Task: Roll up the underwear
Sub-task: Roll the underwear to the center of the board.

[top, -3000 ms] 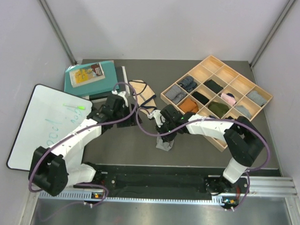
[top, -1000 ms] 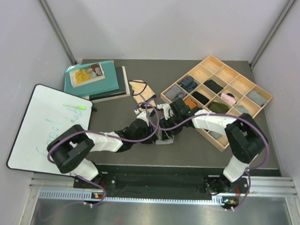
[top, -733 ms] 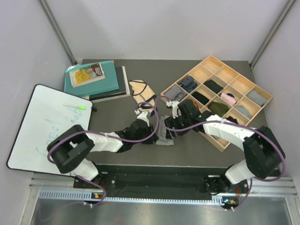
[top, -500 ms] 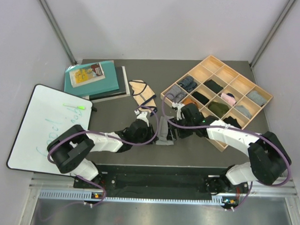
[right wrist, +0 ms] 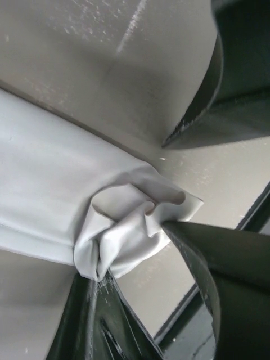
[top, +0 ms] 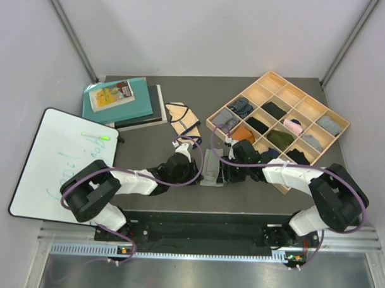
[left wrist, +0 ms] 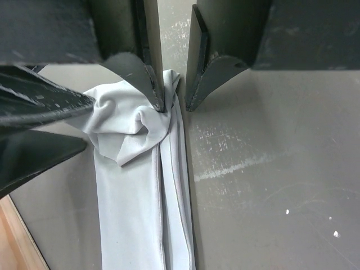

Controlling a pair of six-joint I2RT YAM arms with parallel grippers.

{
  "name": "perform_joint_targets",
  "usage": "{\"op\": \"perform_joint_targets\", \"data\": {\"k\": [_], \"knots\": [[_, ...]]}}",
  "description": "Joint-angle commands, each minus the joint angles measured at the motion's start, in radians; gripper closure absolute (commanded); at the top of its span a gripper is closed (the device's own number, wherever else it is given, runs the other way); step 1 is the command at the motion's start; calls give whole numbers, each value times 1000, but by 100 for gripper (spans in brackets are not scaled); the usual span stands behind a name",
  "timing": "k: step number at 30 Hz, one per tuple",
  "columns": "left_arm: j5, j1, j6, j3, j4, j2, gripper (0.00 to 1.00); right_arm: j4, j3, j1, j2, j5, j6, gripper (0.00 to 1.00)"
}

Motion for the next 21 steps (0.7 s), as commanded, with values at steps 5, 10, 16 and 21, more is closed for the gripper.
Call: {"op": "perform_joint_targets", "data": {"k": [5, 10, 16, 21], "knots": [[1, -2, -1, -16, 21, -41, 68, 17, 17, -6, 70, 44, 18, 64], [3, -2, -9, -26, 36, -61, 56, 0, 20, -6, 75, 58, 12, 83], [10, 0, -13, -28, 56, -39, 48, -6, 16, -6, 76, 67, 12, 89], [10, -2, -27, -40, 109, -7, 49, -3, 14, -6, 78, 64, 12, 89]]}}
